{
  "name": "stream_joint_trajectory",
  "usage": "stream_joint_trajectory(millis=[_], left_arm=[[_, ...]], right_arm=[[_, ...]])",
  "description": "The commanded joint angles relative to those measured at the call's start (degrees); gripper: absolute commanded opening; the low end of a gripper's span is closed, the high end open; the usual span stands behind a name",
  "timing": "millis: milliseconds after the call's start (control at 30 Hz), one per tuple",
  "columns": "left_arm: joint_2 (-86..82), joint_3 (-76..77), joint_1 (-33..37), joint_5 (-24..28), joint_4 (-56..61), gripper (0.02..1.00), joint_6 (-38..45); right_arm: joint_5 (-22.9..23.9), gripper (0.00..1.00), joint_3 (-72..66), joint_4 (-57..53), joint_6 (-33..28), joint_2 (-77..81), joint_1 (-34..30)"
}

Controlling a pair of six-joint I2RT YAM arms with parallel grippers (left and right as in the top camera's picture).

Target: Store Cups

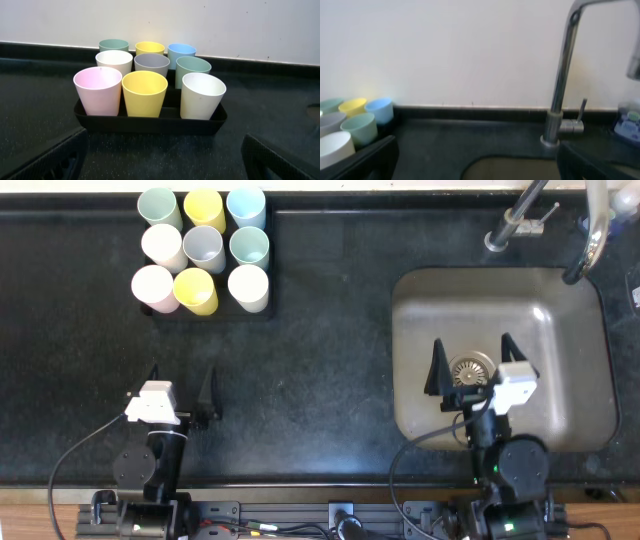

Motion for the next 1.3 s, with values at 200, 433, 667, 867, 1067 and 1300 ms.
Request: stream_joint_trajectory(millis=[200, 433, 667, 867, 1067, 1300], left_arm=[[-0.52, -0.09, 0.11, 0.74, -0.24, 1.000, 0.61], [-0.52, -0.09, 0.11, 0.74, -0.24, 1.000, 0.61], [-0.52, -0.09, 0.11, 0.74, -0.24, 1.000, 0.61], [-0.52, -0.09, 0.11, 0.74, -0.24, 1.000, 0.61], [-0.52, -0.09, 0.11, 0.76, -0.24, 1.000, 0.61], [-0.52, -0.09, 0.11, 0.74, -0.24, 1.000, 0.61]], right_arm=[[-0.31, 0.998, -14.03, 6.62, -0.09, -12.94, -0.39], [-0.24, 0.996, -16.02, 0.68, -0.11, -15.34, -0.48], [-0.35, 0.996, -16.02, -2.45, -0.09, -15.32, -0.48], [-0.35, 0.998, -16.02, -2.49, -0.07, -15.30, -0.48], [-0.35, 0.998, -16.02, -2.49, -0.09, -15.30, -0.48], [-0.35, 0.998, -16.02, -2.49, -0.09, -15.30, -0.48]])
